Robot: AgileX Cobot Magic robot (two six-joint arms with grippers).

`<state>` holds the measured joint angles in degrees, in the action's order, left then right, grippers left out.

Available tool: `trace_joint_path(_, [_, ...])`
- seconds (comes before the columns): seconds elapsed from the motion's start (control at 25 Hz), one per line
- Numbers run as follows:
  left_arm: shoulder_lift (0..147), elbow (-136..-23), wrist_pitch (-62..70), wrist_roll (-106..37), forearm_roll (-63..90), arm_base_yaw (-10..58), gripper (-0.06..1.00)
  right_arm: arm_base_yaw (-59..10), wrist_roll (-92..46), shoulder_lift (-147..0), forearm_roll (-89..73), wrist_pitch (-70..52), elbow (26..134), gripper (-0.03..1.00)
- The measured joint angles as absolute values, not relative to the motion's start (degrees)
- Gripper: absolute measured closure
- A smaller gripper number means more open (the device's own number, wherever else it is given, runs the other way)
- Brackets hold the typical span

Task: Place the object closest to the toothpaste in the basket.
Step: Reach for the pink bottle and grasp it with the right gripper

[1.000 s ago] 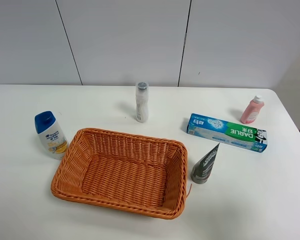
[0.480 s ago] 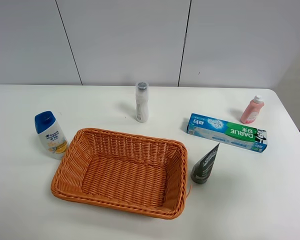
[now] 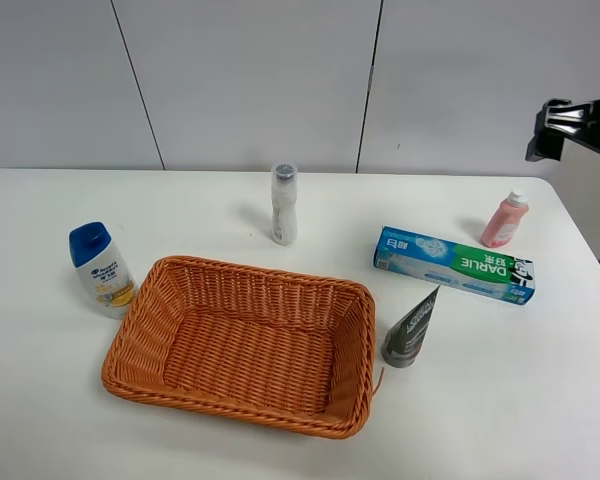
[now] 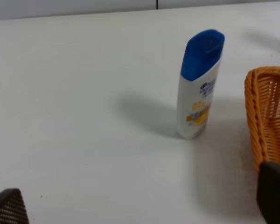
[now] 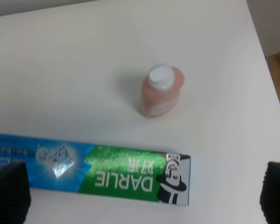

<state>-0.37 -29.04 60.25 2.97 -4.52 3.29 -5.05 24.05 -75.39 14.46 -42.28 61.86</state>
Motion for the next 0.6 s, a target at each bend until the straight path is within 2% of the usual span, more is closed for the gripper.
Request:
trace_joint_path(0.32, [-0.37, -29.04, 60.25, 2.97, -4.52, 3.29, -0.05, 2.05, 24.97, -90.60, 14.73, -39.31, 67.76, -0.03])
trace_joint_path(0.6, [-0.37, -29.04, 60.25, 2.97, -4.52, 3.29, -0.05, 3.10, 27.39, -100.57, 12.75, -30.48, 67.87, -0.03])
